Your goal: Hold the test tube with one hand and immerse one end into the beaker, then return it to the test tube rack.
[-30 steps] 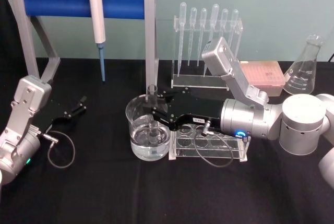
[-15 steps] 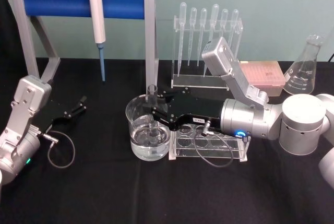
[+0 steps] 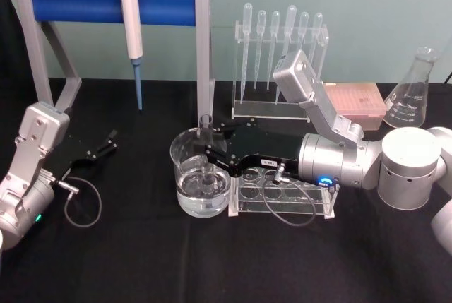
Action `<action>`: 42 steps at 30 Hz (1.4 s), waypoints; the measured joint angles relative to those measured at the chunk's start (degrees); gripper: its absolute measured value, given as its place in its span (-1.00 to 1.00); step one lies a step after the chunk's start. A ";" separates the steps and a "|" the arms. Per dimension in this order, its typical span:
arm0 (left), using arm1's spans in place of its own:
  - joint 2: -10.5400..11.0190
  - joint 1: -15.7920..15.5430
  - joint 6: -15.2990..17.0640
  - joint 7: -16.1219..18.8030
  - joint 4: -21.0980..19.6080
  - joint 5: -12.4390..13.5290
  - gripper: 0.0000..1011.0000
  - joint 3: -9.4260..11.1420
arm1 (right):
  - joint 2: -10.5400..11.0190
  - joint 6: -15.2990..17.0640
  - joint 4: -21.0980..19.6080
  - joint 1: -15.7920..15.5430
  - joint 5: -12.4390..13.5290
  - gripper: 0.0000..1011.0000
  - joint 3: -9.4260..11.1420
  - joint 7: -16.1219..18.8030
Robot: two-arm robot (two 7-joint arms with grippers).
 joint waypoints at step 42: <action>0.00 0.00 0.00 0.00 0.00 0.00 0.98 0.00 | 0.00 0.00 0.00 0.00 0.00 -0.53 0.00 0.00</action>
